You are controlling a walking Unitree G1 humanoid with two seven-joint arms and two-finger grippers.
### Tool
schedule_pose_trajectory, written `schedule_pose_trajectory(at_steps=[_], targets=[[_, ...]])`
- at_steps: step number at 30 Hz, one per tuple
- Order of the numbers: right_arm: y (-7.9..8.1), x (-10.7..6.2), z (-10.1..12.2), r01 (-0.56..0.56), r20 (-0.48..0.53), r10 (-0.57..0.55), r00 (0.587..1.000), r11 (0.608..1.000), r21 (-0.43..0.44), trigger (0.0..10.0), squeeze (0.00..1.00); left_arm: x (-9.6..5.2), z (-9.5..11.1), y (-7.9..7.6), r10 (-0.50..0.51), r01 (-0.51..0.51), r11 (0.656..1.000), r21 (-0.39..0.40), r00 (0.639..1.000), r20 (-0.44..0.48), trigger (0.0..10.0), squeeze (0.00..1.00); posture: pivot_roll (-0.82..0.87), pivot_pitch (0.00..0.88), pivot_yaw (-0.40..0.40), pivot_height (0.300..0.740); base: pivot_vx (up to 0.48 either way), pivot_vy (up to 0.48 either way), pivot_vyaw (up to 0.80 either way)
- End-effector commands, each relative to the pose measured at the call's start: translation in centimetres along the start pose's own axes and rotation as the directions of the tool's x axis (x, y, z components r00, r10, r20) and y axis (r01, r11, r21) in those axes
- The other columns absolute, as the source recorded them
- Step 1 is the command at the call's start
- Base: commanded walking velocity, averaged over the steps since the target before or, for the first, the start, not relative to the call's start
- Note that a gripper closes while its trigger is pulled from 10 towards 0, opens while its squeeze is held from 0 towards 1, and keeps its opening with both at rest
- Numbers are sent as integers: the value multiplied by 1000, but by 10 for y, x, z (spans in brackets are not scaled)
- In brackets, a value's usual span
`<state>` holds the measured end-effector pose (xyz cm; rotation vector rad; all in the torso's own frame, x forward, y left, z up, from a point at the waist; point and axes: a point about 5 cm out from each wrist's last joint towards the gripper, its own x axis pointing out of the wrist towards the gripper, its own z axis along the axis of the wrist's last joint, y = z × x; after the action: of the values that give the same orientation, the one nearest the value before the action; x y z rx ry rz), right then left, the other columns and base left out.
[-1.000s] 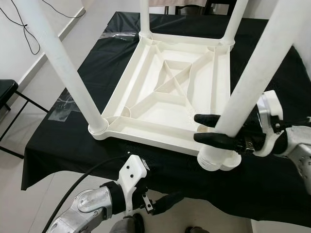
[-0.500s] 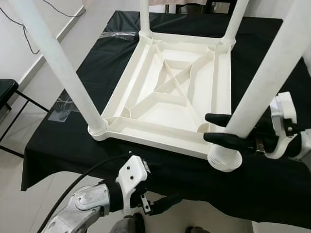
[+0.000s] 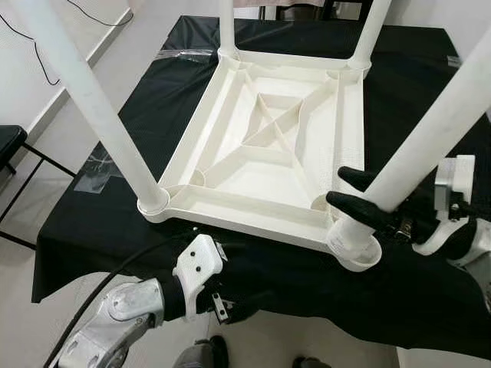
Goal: Building children table
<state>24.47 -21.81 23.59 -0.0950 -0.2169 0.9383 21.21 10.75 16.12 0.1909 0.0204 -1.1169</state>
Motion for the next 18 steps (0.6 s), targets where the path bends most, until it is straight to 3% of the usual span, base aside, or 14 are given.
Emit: schedule_pose_trajectory(at_steps=[1,5,12,18], targets=[[2,-3,1,28,1,-28,1000,999,-20,10000,0,-1,-5,0,-4,4,1000,-11,1000,-20,10000,0,-19,236,20,740,0,0,0],[-4,-5,1,113,17,-113,993,993,-34,10000,0,3,-5,4,35,-35,999,-18,999,-4,10000,0,-24,239,22,740,0,0,0],[-19,16,16,230,161,-221,962,972,-40,10000,0,11,-4,16,156,-156,986,-53,988,-16,10000,0,-20,239,12,740,0,0,0],[-26,31,39,231,294,-219,930,973,-4,10000,0,12,0,26,227,-227,972,-56,974,-15,10000,0,-15,236,3,740,0,0,0]])
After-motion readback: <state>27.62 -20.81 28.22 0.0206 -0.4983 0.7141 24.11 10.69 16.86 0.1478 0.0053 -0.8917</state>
